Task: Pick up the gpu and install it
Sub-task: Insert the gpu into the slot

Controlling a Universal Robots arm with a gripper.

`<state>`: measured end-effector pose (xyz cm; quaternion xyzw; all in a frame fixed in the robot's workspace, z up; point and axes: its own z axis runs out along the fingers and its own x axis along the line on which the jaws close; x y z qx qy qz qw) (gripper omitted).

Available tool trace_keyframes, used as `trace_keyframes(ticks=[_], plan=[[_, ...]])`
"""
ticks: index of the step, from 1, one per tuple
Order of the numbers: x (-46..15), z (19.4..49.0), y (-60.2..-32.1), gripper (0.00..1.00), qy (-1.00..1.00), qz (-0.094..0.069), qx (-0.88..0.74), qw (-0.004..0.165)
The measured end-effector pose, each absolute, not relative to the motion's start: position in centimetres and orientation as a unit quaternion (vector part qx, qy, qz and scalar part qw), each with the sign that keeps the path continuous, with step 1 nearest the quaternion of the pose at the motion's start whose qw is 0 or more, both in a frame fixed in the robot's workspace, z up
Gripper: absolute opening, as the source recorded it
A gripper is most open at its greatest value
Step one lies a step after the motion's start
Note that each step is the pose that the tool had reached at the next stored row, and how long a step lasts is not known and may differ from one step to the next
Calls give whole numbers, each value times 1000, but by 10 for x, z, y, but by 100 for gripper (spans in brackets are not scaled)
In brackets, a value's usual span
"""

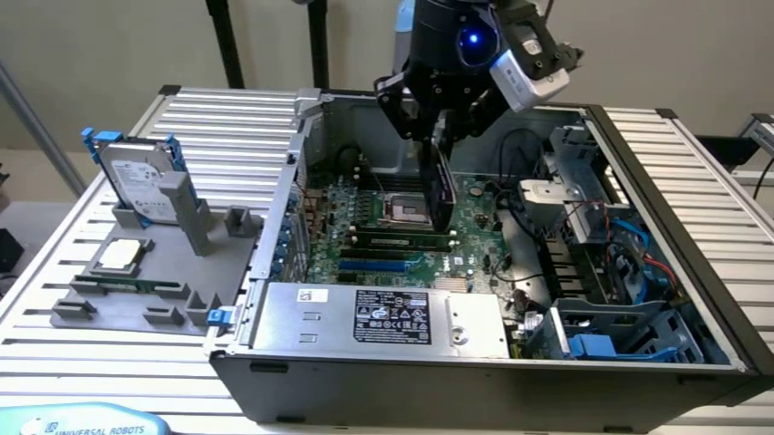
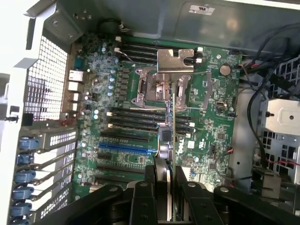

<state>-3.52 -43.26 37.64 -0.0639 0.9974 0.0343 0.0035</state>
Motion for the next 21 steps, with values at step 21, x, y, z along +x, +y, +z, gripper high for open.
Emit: trace_keyframes(ticks=[21], plan=[[-35, 360, -433, 27, 967, 37, -252, -2]])
